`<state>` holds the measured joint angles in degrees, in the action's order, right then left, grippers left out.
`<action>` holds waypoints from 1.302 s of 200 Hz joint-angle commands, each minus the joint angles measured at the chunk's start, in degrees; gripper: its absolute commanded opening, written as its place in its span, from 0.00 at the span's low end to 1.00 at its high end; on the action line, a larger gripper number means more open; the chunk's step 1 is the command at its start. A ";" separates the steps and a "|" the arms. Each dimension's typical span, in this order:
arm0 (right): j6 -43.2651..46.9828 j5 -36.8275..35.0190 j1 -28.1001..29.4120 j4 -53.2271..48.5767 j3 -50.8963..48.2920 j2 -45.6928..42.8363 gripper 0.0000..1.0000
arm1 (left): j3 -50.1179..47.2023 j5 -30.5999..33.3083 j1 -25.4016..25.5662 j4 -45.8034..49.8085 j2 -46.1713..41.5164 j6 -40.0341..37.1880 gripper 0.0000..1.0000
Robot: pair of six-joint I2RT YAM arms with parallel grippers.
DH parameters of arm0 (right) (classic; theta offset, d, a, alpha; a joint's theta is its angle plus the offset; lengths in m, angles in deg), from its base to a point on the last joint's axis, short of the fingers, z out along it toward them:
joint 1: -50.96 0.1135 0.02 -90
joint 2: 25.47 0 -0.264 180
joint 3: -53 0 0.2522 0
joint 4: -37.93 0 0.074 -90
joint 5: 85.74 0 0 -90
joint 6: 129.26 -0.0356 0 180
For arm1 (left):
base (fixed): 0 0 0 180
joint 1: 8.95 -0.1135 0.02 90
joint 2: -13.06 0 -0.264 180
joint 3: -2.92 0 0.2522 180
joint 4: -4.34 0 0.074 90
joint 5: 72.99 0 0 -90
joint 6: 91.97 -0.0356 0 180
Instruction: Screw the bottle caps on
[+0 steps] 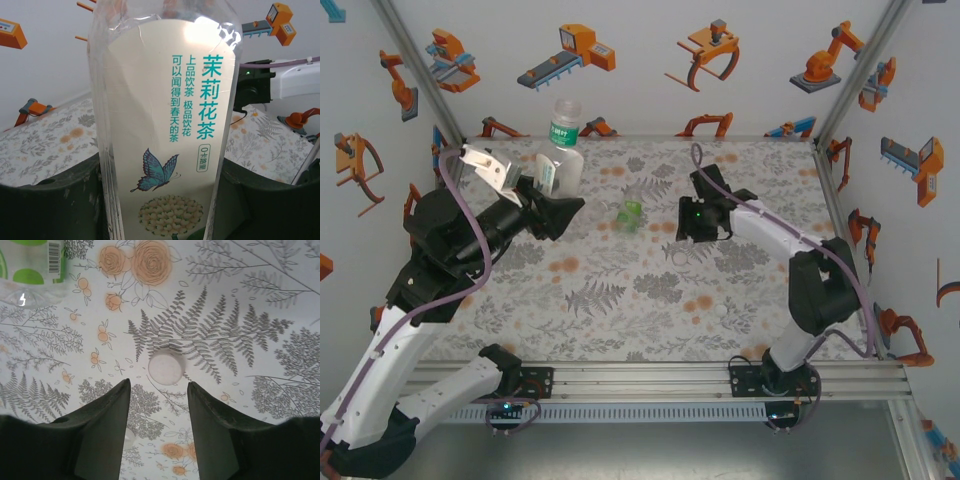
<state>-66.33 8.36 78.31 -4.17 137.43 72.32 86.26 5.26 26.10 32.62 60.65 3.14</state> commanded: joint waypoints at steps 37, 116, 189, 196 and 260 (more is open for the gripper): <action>0.18 -5.92 3.67 -4.39 4.12 7.33 0.53 | -0.92 1.00 -0.39 0.54 -1.91 -0.60 0.05; -0.18 -7.25 6.21 -1.41 2.98 11.08 0.53 | -1.82 0.44 -0.34 -0.19 -1.96 0.73 0.05; 0.26 -9.38 7.27 -0.41 2.11 12.49 0.48 | -2.17 1.01 -0.33 0.07 -2.54 1.19 0.05; 0.26 -9.37 7.36 -0.32 2.02 12.58 0.48 | -2.04 1.05 -0.33 0.03 -2.46 1.23 0.05; 0.13 -8.76 7.57 0.41 1.05 13.03 0.45 | -1.98 0.97 -0.39 -0.20 -2.08 1.31 0.05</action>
<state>-66.20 0.12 85.30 -4.17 139.55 84.02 84.38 5.89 26.10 33.54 58.86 3.57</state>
